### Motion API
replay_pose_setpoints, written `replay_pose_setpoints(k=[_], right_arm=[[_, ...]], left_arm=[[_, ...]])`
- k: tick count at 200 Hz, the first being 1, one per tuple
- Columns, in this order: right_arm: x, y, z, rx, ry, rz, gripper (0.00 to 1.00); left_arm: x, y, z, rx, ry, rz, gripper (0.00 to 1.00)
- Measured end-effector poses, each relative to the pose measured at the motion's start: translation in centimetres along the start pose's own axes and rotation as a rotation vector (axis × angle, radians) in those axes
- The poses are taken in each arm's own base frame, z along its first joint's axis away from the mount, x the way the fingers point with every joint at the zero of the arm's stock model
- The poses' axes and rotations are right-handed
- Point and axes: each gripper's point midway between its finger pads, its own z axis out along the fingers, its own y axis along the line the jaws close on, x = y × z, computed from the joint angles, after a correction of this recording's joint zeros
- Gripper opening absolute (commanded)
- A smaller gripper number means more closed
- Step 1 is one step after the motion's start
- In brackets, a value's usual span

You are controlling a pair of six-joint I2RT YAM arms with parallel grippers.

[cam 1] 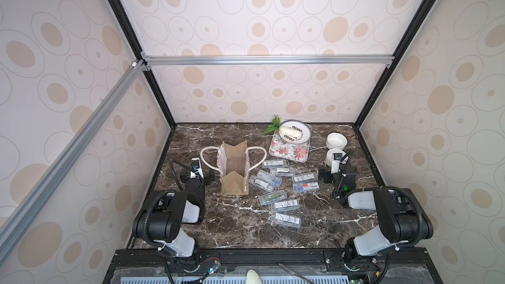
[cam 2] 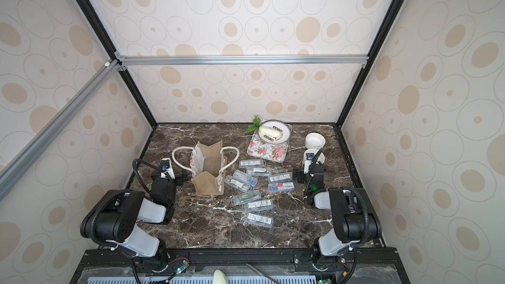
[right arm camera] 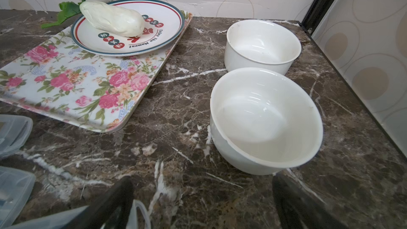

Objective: Put the compass set into the canvas bag
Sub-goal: Pick up the compass set at the center of the board.

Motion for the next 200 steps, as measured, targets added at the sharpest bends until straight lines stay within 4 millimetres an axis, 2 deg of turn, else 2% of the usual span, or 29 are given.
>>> replay_pose_setpoints(k=[200], right_arm=[[0.0, 0.01, 0.0, 0.0, 0.0, -0.001, 1.0]], left_arm=[[0.2, -0.1, 0.14, 0.016, 0.01, -0.006, 1.0]])
